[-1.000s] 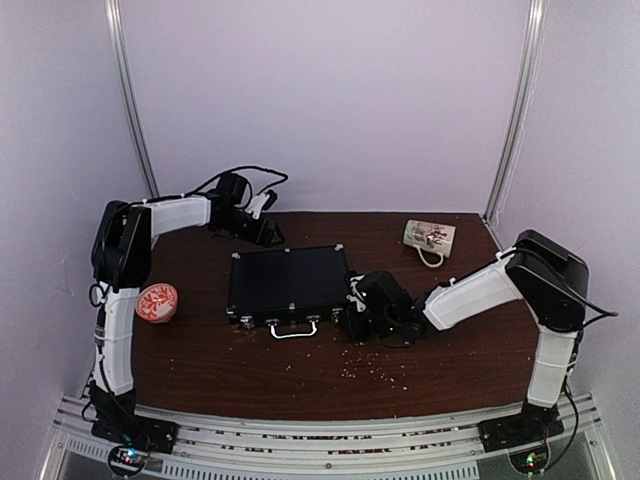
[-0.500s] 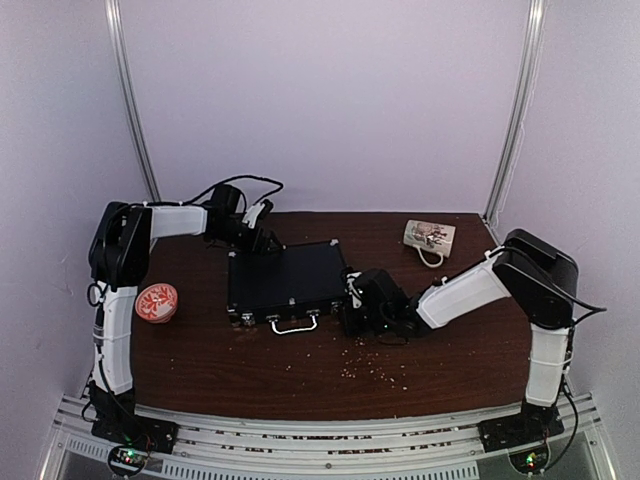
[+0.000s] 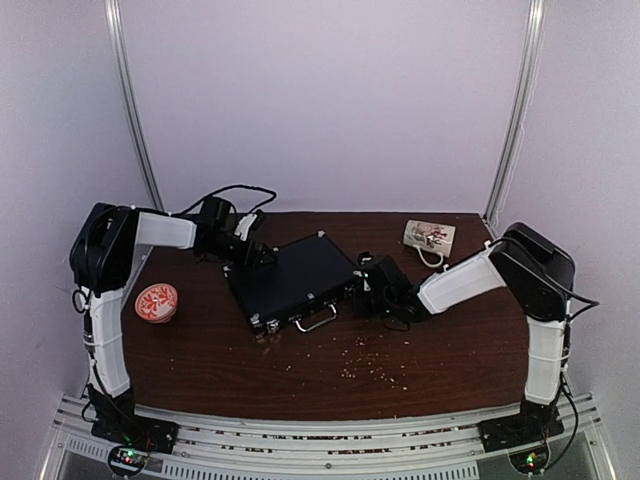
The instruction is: Pack up texas hold em set
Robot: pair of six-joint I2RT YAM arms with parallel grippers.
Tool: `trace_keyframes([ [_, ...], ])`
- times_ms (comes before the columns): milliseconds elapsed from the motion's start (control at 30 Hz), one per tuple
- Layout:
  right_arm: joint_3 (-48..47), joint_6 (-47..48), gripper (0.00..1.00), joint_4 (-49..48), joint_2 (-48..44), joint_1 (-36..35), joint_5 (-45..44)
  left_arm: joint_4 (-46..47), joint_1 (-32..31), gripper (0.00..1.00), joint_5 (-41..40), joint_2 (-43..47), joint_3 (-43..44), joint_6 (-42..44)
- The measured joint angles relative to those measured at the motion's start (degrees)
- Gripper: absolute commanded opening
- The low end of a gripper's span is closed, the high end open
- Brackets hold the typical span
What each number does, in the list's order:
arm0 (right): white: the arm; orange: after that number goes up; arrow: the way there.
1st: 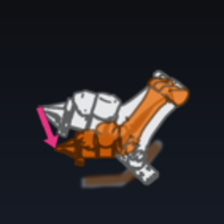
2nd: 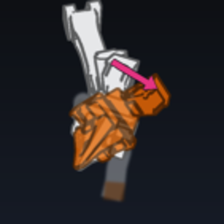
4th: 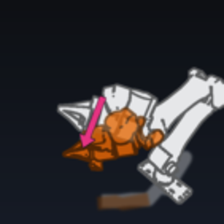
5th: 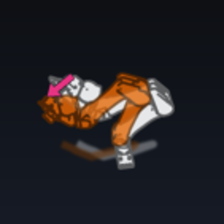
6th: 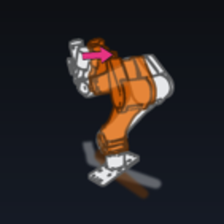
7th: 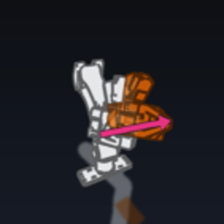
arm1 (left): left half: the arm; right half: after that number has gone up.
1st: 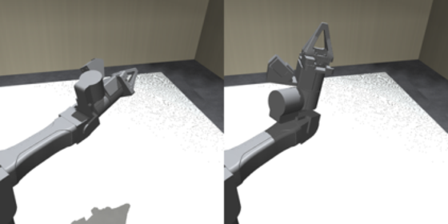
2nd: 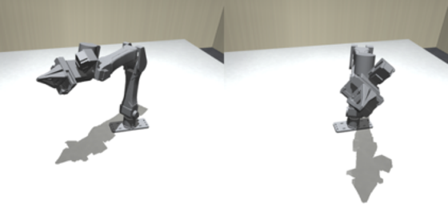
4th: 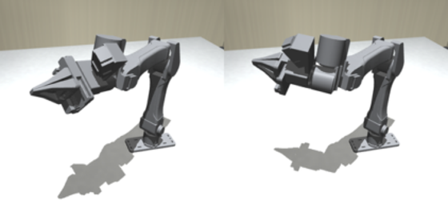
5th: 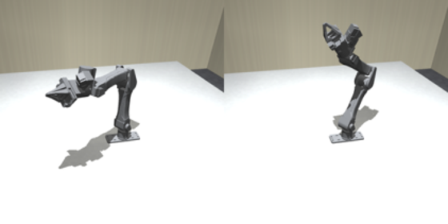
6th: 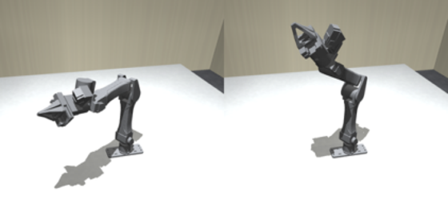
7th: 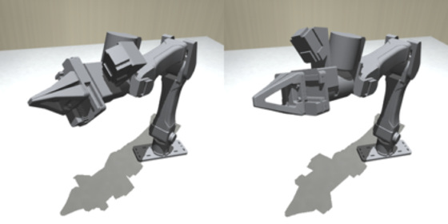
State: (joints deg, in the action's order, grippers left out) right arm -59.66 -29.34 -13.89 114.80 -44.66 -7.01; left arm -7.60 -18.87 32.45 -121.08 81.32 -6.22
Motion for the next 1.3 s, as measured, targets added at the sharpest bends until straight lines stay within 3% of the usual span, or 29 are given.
trace_keyframes([
  [233, -9.6, 3.2, 0.21, 6.1, 4.3, 4.0, -0.5, 3.1, -0.7, 0.74, 0.7, 7.2, -10.6, -4.2],
  [367, -12.4, 5.0, 0.27, 8.5, 4.3, 6.0, -1.2, 2.7, -1.9, 0.74, 2.2, 8.3, -11.9, -5.9],
  [533, -10.9, 5.7, 0.46, 10.2, -0.2, 6.9, -3.0, 3.3, -3.3, 0.76, 3.2, 9.0, -13.1, -6.9],
  [667, -3.7, 4.4, 0.60, 11.3, -12.3, 5.8, -0.9, 2.7, -4.8, 0.78, -1.3, 16.0, -18.4, -7.9],
  [900, 7.8, -1.3, 0.63, 9.7, -26.3, -1.7, 5.6, 2.7, -5.7, 0.80, -6.8, 29.7, -24.0, -9.0],
  [1100, 11.4, -4.9, 0.63, 10.2, -26.1, -8.5, 8.7, 2.8, -5.7, 0.80, -8.6, 28.7, -27.4, -9.4],
  [1300, 9.8, -4.3, 0.58, 9.6, -21.4, -9.4, 10.1, 2.7, -5.7, 0.79, -9.0, 26.1, -27.7, -9.1],
])
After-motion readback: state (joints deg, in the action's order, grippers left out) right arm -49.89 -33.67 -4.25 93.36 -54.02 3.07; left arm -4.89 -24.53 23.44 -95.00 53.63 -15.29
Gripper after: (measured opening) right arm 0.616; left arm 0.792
